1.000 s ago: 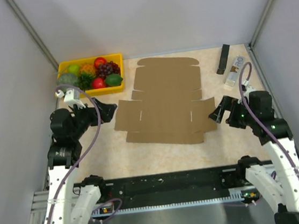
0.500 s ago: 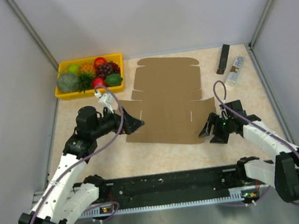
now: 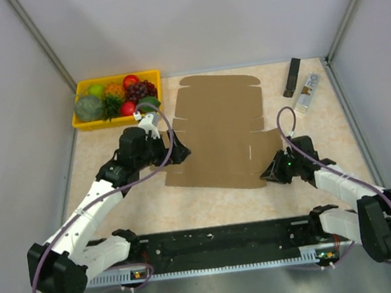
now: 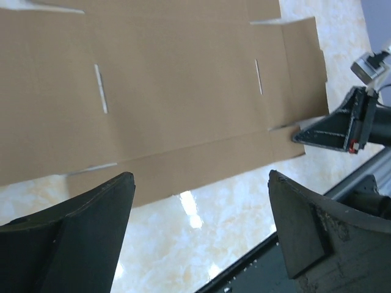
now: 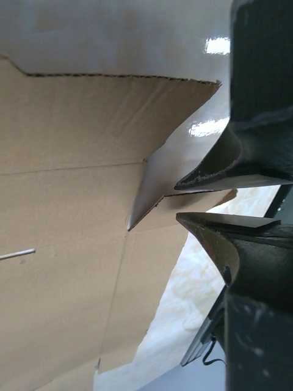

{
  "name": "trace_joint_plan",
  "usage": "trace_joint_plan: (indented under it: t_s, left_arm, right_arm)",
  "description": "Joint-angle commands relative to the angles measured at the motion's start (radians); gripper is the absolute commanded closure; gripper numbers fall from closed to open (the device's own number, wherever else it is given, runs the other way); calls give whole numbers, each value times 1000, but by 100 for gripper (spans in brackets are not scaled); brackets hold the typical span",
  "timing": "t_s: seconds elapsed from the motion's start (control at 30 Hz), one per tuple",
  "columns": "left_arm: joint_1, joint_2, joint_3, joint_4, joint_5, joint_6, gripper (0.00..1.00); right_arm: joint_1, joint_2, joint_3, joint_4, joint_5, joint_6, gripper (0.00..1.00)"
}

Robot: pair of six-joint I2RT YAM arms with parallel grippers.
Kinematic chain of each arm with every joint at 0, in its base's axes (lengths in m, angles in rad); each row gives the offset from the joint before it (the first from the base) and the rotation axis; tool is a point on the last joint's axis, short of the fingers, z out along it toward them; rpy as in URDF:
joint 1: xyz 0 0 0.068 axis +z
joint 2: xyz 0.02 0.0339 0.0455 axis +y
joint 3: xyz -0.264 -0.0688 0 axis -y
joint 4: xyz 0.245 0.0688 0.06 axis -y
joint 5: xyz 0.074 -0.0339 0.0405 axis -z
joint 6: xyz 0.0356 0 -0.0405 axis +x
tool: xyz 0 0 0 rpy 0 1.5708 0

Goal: Fold the paper box

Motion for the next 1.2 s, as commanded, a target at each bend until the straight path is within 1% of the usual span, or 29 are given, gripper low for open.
trace_joint_plan:
  t_s: [0.0, 0.07, 0.17, 0.2, 0.23, 0.3, 0.43, 0.47, 0.5, 0.53, 0.57, 0.63, 0.67, 0.73, 0.77, 0.8, 0.83, 0.87, 0.9, 0.93, 1.0, 1.1, 1.13, 1.17]
  left_arm:
    - [4, 24, 78, 29, -87, 10, 5]
    - [4, 47, 95, 38, -67, 8, 4]
    - [4, 65, 100, 75, 15, 17, 5]
    - [3, 72, 101, 89, 72, 19, 5]
    - [1, 81, 106, 89, 85, 21, 7]
    - [0, 85, 103, 84, 91, 21, 9]
    - [0, 75, 93, 68, 31, 28, 11]
    - [6, 72, 90, 69, 30, -8, 11]
    - [16, 67, 84, 77, 43, -34, 11]
    - [48, 56, 71, 136, 84, -54, 11]
    - [61, 50, 48, 162, 117, -91, 11]
    - [88, 42, 46, 169, 100, -101, 12]
    - [92, 44, 60, 131, 39, -93, 12]
    - [101, 49, 75, 91, -18, -73, 12]
    - [107, 53, 83, 65, -68, -73, 12]
    - [118, 56, 81, 55, -75, -82, 11]
    - [162, 62, 74, 63, -67, -120, 9]
    - [196, 67, 45, 70, -44, -146, 8]
    - [270, 87, 22, 125, 56, -171, 7]
    - [303, 98, -3, 162, 101, -217, 7]
    - [352, 143, -66, 262, 179, -240, 7]
    - [355, 217, -91, 292, 210, -262, 9]
    - [352, 231, -83, 293, 236, -254, 11]
    - [346, 239, -86, 307, 246, -245, 16]
  right_arm:
    - [12, -41, -4, 82, 17, -12, 80]
    - [12, -55, -6, 85, 28, -24, 82]
    - [14, -50, -7, 95, 22, -32, 81]
    - [14, -46, -13, 114, 16, -33, 80]
    - [14, -40, -16, 123, 11, -33, 80]
    - [14, -34, -25, 149, -4, -33, 80]
    - [12, -6, -35, 189, -3, -32, 81]
    - [12, 9, -38, 194, -15, -33, 83]
    - [12, 17, -47, 233, -21, -32, 87]
    - [12, 23, -52, 256, -20, -27, 97]
    - [12, 28, -53, 255, -7, -24, 100]
    - [12, 23, -35, 224, 20, -30, 100]
    - [12, 13, -16, 177, 26, -33, 100]
    - [14, -50, 7, 116, 66, -57, 100]
    - [14, -81, 34, 47, 80, -67, 100]
    - [14, -105, 48, 5, 92, -76, 100]
    - [12, -165, 60, -24, 111, -87, 100]
    - [12, -191, 80, -47, 114, -90, 100]
    - [14, -217, 89, -88, 115, -91, 100]
    - [14, -257, 97, -104, 105, -96, 100]
    - [12, -276, 113, -135, 89, -96, 100]
    - [12, -288, 136, -177, 66, -101, 100]
    - [10, -293, 143, -196, 98, -117, 100]
    - [12, -297, 168, -219, 130, -130, 100]
